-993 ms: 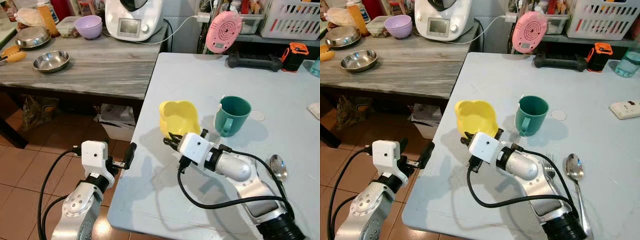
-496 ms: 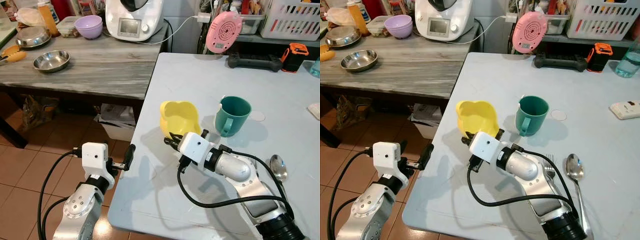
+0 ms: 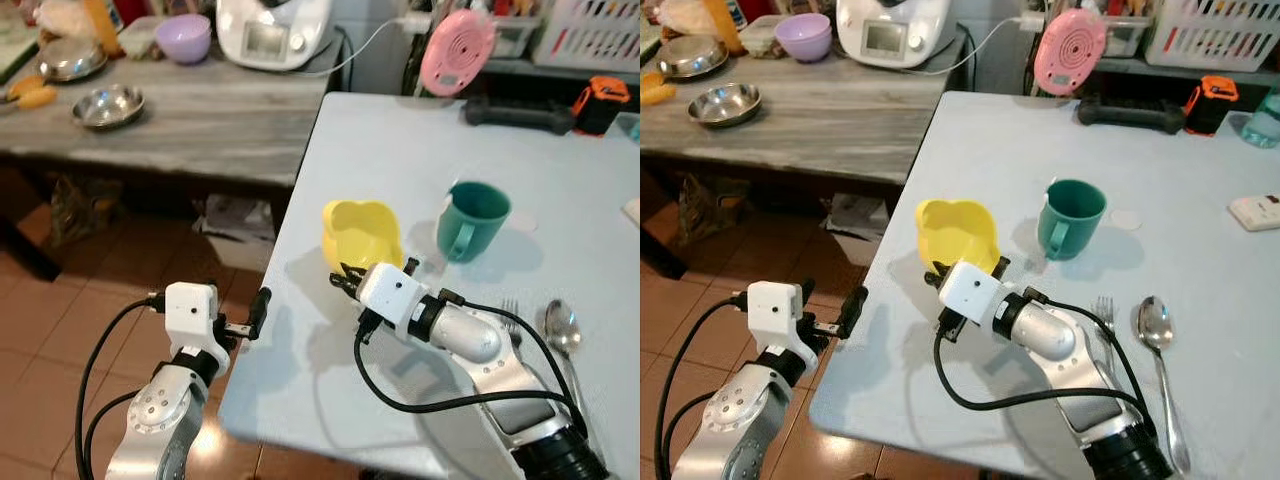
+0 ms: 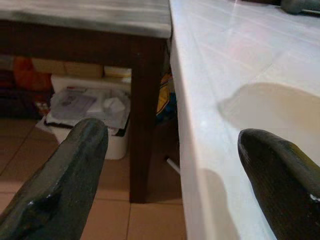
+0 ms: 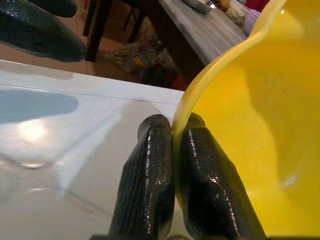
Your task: Setting the table
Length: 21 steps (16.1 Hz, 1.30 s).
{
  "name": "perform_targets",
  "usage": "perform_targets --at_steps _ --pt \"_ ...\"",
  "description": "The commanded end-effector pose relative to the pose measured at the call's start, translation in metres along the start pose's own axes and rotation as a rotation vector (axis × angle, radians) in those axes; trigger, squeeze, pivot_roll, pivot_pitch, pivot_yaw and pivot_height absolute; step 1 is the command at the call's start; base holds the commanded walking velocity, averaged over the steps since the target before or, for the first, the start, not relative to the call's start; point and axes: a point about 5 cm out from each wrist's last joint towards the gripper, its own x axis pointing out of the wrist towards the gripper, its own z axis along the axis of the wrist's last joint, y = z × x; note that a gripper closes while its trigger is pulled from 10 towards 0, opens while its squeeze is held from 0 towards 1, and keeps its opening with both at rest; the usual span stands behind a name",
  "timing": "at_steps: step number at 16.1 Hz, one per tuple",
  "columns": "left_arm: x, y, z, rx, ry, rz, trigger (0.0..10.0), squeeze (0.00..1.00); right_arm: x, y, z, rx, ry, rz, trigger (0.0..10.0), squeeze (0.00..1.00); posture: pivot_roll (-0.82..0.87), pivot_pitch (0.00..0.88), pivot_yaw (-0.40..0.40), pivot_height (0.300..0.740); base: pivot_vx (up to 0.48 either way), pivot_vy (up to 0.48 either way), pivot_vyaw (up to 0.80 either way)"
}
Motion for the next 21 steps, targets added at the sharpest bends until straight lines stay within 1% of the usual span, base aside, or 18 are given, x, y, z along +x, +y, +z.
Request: perform_targets --at_steps 1,12,15,20,21 --pt "-0.0006 0.0026 -0.0040 0.014 0.029 0.008 10.0 0.00 0.0004 -0.0017 -0.0012 0.005 0.007 -0.015 10.0 0.00 -0.13 0.093 0.051 0.740 -0.285 0.000 0.00" --pt "-0.0007 0.0052 -0.0067 0.035 0.050 0.006 10.0 0.00 0.0031 -0.0038 -0.0036 0.009 0.017 -0.039 10.0 0.00 -0.12 0.086 0.056 0.740 -0.283 0.000 0.00" --pt "-0.0009 0.0062 -0.0067 0.041 0.047 0.014 10.0 0.00 0.0035 -0.0044 -0.0052 0.013 0.023 -0.046 10.0 0.00 -0.12 0.086 0.055 0.740 0.000 0.000 0.00" --pt "-0.0012 0.0068 -0.0064 0.025 0.037 0.014 10.0 0.00 0.0051 -0.0059 -0.0068 0.010 0.027 -0.048 10.0 0.00 -0.11 0.082 0.050 0.740 0.000 0.000 -0.57" --pt "-0.0014 0.0065 -0.0066 0.023 0.036 0.012 10.0 0.00 0.0054 -0.0057 -0.0064 0.007 0.023 -0.048 10.0 0.00 -0.11 0.082 0.051 0.740 0.000 0.000 0.00"
